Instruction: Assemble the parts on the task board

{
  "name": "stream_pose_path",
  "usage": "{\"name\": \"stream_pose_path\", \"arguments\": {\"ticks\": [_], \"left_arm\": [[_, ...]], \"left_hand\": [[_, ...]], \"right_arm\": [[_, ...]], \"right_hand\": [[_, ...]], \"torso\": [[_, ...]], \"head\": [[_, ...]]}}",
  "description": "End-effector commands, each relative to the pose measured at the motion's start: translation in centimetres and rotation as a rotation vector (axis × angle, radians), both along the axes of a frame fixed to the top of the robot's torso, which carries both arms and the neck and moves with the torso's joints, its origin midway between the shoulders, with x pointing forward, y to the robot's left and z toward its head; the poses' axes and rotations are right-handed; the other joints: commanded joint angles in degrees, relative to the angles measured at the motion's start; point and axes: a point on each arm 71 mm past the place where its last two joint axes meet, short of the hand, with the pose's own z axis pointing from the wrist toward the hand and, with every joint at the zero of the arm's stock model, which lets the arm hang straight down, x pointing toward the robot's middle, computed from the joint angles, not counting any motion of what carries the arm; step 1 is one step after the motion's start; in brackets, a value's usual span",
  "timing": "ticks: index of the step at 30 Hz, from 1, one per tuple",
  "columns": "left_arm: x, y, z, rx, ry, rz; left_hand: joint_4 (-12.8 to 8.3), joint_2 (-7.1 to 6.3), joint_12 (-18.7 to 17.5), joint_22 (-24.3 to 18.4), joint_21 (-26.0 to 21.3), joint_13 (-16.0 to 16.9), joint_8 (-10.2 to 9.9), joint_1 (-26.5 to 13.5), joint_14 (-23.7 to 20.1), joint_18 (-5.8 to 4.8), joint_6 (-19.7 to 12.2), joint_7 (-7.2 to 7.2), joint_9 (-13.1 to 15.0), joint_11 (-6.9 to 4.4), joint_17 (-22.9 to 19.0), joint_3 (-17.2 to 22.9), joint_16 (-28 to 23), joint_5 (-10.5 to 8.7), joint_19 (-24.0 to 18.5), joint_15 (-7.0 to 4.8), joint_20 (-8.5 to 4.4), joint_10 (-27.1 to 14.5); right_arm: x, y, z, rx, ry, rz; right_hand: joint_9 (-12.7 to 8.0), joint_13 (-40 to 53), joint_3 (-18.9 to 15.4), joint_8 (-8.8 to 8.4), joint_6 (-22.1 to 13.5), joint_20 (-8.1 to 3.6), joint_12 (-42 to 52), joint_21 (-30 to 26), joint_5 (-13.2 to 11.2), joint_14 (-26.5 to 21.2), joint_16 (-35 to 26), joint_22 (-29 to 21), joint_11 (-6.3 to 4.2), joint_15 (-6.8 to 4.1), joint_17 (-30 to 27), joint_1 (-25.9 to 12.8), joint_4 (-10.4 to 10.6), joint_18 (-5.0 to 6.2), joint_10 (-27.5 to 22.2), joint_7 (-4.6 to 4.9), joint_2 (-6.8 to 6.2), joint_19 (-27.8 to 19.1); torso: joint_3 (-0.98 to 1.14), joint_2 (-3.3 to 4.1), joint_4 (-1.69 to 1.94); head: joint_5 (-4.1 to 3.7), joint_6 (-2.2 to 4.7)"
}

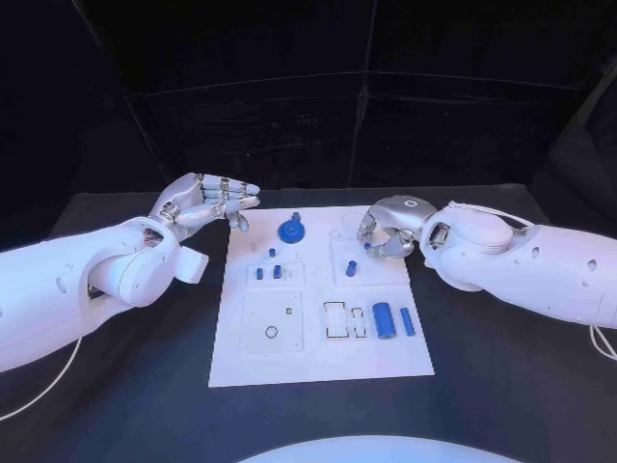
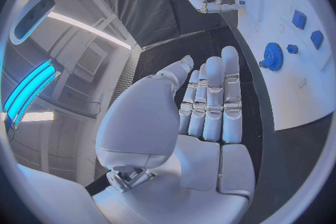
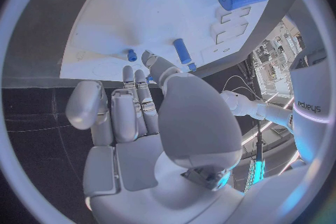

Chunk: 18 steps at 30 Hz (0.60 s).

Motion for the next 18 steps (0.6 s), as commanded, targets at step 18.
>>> {"name": "stream_pose_path", "arguments": {"ticks": [18], "left_arm": [[-0.2, 0.1, 0.1, -0.084, 0.026, 0.024]], "left_hand": [[0.02, 0.20, 0.26, -0.53, -0.74, 0.00, 0.03, -0.49, -0.02, 0.81, 0.17, 0.35, -0.14, 0.25, -0.26, -0.62, -0.42, -0.11, 0.31, 0.10, 0.20, -0.60]], "right_arm": [[0.2, 0.0, -1.3, -0.060, 0.045, -0.004]], "right_hand": [[0.30, -4.33, 7.82, -0.59, 1.95, 0.11, -0.36, 0.31, -2.58, 2.96, -0.12, 0.92, -0.16, 0.17, -0.01, 1.40, -0.21, 0.06, 2.05, 0.04, 2.00, 0.40]], "torso": [[-0.06, -0.12, 0.00]], "head": [[0.45, -0.71]]}}
